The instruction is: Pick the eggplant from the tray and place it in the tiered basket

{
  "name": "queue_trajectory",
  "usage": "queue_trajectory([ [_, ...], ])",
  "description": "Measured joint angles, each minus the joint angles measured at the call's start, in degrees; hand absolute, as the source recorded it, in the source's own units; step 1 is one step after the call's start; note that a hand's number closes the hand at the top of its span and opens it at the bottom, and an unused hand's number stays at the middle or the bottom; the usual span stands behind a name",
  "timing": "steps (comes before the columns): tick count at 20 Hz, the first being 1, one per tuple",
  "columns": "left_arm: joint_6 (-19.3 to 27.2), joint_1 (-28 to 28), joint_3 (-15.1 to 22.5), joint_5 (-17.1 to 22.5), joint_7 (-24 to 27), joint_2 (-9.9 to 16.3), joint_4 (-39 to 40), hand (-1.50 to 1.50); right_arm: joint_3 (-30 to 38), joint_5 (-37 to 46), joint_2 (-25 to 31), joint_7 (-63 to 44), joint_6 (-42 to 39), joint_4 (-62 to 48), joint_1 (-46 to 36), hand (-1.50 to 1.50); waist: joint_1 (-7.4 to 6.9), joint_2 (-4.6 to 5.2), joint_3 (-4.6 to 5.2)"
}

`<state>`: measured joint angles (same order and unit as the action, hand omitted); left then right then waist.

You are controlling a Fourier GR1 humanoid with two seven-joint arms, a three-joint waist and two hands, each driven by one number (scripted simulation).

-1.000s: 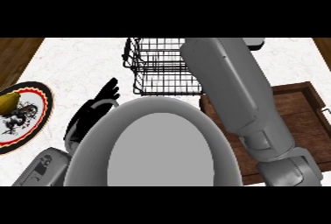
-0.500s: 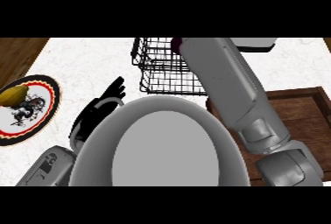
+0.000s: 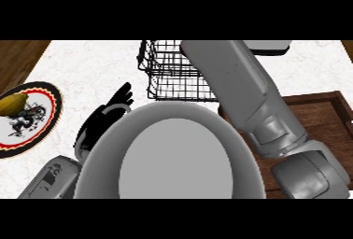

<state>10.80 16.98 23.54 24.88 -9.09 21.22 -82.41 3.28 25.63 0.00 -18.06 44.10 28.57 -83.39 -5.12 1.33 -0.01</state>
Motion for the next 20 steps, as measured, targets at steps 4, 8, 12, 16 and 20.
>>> queue_trajectory([
  [4, 0.08, -1.1, -1.25, 0.22, 0.04, 0.42, -0.6, 0.0, 2.5, -1.94, 0.22, -0.3, 5.53, -0.51, 0.06, -1.5, 1.69, -0.53, 0.01],
  [8, 0.03, -2.44, -2.75, -0.01, 0.9, 0.56, 0.55, 0.0, 3.12, -2.09, 1.79, -2.07, 5.95, 0.85, 2.85, -1.5, 3.91, -1.17, -0.04],
  [12, 0.43, -4.79, -4.09, -0.01, 1.21, 1.12, -0.04, 0.0, 1.1, -2.34, 3.95, -4.25, 0.74, 8.37, 9.39, -1.5, 6.27, -2.09, -0.12],
  [16, 0.75, -6.18, -4.78, 0.07, 1.41, 1.18, -0.32, 0.0, -0.81, -4.08, 7.92, -5.93, -8.59, 17.41, 16.27, -1.5, 8.04, -2.68, -0.14],
  [20, 1.48, -7.33, -5.38, -0.04, 1.28, 1.46, -0.7, 0.0, -2.18, -6.89, 12.3, -7.81, -17.85, 27.87, 23.69, -1.5, 9.67, -3.15, -0.13],
])
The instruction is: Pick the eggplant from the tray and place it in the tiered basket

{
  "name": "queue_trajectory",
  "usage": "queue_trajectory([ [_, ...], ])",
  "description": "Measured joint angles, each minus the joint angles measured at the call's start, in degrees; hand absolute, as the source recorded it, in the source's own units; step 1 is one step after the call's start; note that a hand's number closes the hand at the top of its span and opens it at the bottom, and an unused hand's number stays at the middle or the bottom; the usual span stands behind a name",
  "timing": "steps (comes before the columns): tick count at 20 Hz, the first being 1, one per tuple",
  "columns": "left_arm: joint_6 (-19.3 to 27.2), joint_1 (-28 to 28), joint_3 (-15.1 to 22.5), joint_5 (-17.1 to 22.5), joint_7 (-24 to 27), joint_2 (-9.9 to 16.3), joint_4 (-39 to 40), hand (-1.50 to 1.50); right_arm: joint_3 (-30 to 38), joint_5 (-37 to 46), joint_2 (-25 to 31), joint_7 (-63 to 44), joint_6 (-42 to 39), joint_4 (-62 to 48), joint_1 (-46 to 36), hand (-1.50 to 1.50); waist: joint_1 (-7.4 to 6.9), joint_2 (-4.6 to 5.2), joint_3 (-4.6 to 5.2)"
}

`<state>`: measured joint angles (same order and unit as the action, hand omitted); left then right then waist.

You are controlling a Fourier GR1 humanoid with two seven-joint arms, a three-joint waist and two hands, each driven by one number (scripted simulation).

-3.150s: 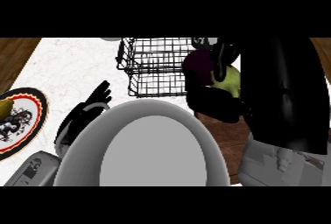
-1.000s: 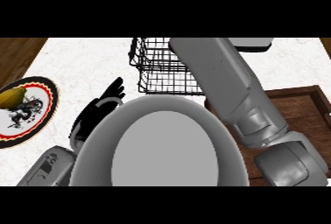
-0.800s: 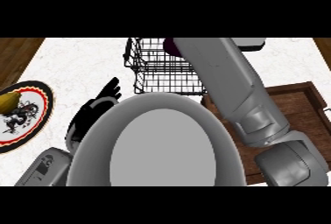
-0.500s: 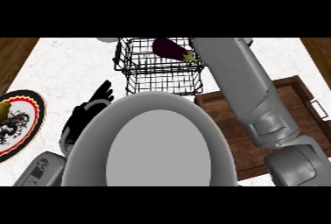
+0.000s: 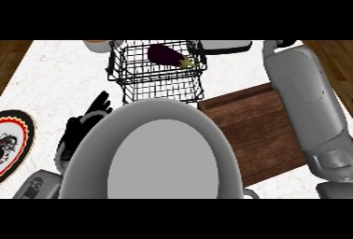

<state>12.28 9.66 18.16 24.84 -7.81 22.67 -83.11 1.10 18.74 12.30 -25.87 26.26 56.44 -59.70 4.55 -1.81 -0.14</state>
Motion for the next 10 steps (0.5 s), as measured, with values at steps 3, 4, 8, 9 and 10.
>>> queue_trajectory([
  [3, -0.26, -0.71, -0.56, 0.3, 0.2, 0.26, 0.2, 0.0, 0.33, -2.89, 4.27, -1.92, -6.09, 8.84, 5.72, -1.5, 0.86, -0.1, 0.05],
  [4, -0.06, -1.14, -0.56, 0.27, 0.18, 0.26, -0.37, 0.0, 0.76, -4.0, 6.1, -2.55, -8.25, 11.71, 7.79, -1.5, 0.94, -0.16, 0.05],
  [8, -0.21, -2.18, -1.15, 0.38, 0.42, 0.55, -1.56, 0.0, 3.83, -8.78, 12.73, -5.64, -14.75, 24.69, 16.78, -1.5, 0.92, -0.01, 0.04],
  [9, -0.14, -2.47, -1.12, 0.44, 0.26, 0.48, -1.93, 0.0, 5.05, -10.2, 14.21, -6.17, -16.02, 27.98, 19.31, -1.5, 1.03, 0.0, 0.03],
  [10, -0.11, -2.46, -1.0, 0.22, 0.26, 0.42, -2.12, 0.0, 6.05, -11.53, 15.4, -6.72, -17.26, 31.51, 22.12, -1.5, 1.02, 0.07, 0.03],
])
